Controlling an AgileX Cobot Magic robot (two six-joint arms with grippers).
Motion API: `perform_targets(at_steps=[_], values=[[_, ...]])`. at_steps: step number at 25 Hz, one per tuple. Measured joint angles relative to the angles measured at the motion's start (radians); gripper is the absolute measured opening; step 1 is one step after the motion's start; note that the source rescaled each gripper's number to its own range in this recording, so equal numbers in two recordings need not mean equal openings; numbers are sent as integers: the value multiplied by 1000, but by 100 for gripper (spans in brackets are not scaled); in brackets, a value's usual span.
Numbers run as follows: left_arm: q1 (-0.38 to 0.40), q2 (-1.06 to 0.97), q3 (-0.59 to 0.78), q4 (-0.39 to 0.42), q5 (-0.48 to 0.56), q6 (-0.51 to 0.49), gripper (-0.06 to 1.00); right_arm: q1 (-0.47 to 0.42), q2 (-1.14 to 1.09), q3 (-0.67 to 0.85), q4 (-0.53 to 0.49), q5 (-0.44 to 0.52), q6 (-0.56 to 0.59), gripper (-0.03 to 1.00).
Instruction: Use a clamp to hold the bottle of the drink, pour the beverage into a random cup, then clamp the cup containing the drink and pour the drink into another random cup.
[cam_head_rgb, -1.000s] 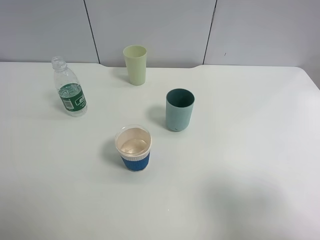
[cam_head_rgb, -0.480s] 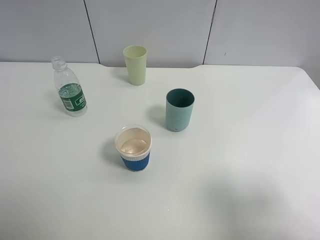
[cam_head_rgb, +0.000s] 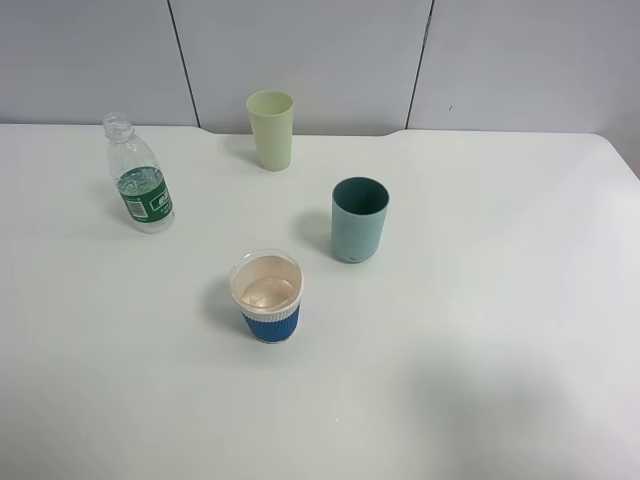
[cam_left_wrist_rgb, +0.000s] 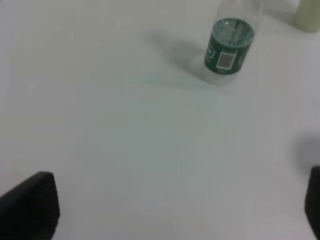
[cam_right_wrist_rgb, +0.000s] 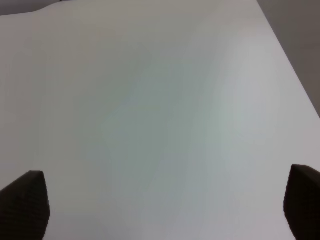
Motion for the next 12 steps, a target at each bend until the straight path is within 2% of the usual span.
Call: perform_targets(at_steps=[12], values=[[0,0,0,0,0,0,100,-3,0,0,1,0,0,78]])
